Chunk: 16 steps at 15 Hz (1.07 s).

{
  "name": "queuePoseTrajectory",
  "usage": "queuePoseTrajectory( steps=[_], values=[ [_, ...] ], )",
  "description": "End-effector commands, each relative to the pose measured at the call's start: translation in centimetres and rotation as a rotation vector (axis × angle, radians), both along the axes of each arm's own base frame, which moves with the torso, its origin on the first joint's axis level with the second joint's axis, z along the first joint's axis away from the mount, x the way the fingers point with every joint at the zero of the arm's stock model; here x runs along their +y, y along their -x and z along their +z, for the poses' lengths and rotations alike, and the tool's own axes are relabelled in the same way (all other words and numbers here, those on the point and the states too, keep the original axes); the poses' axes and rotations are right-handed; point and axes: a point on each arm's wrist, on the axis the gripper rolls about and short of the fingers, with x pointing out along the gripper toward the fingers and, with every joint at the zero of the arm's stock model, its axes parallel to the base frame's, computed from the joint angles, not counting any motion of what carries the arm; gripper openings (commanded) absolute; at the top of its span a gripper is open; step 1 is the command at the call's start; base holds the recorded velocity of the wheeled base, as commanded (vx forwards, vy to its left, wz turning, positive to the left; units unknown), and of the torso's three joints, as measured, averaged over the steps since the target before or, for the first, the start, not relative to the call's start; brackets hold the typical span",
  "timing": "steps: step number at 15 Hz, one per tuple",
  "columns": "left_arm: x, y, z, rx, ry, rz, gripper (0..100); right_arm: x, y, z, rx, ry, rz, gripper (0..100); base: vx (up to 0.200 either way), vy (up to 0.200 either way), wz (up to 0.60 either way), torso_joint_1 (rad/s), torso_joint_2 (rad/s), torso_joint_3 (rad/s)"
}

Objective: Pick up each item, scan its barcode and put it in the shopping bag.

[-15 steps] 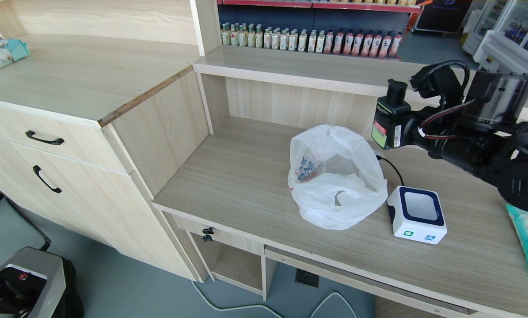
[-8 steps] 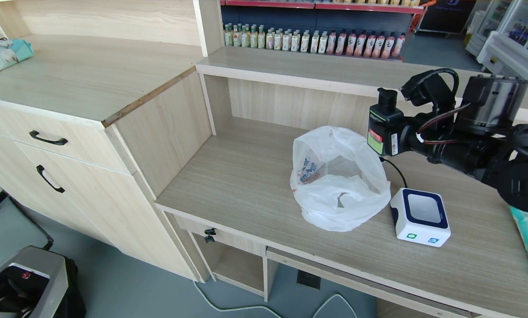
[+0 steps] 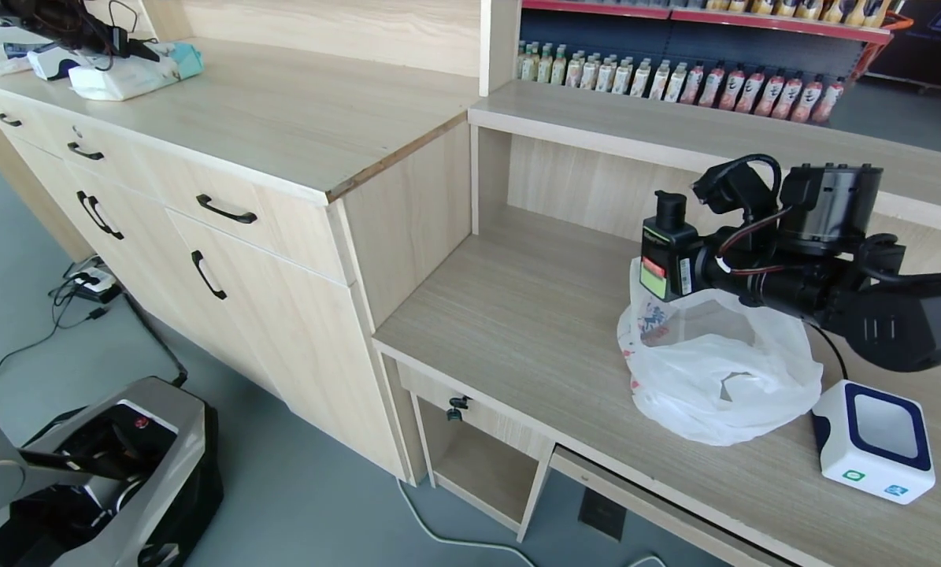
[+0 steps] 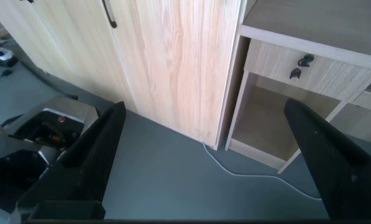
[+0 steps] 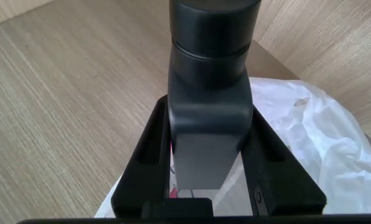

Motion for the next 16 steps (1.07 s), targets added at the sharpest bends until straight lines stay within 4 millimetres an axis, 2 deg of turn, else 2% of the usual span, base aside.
queuePoseTrajectory(
  steps=[1,3,7,11,16],
  values=[
    [0.0,0.0,0.0,0.0,0.0,-0.001,100,-0.7,-1.2,-1.1,0.025,-0.001,-0.008,0,0.0,0.0,0.0,0.0,0.0,0.0],
    [0.0,0.0,0.0,0.0,0.0,-0.001,100,-2.6,-1.6,-2.5,0.08,-0.001,-0.007,0,0.0,0.0,0.0,0.0,0.0,0.0],
    [0.0,0.0,0.0,0.0,0.0,0.0,100,-5.4,-0.9,-5.1,0.179,-0.005,-0.065,0,0.0,0.0,0.0,0.0,0.0,0.0],
    [0.0,0.0,0.0,0.0,0.0,-0.001,100,-6.5,-0.1,-6.8,0.247,-0.005,-0.084,0,0.0,0.0,0.0,0.0,0.0,0.0],
    [0.0,0.0,0.0,0.0,0.0,-0.001,100,-6.5,0.2,-7.4,0.269,-0.009,-0.065,0,0.0,0.0,0.0,0.0,0.0,0.0]
  ],
)
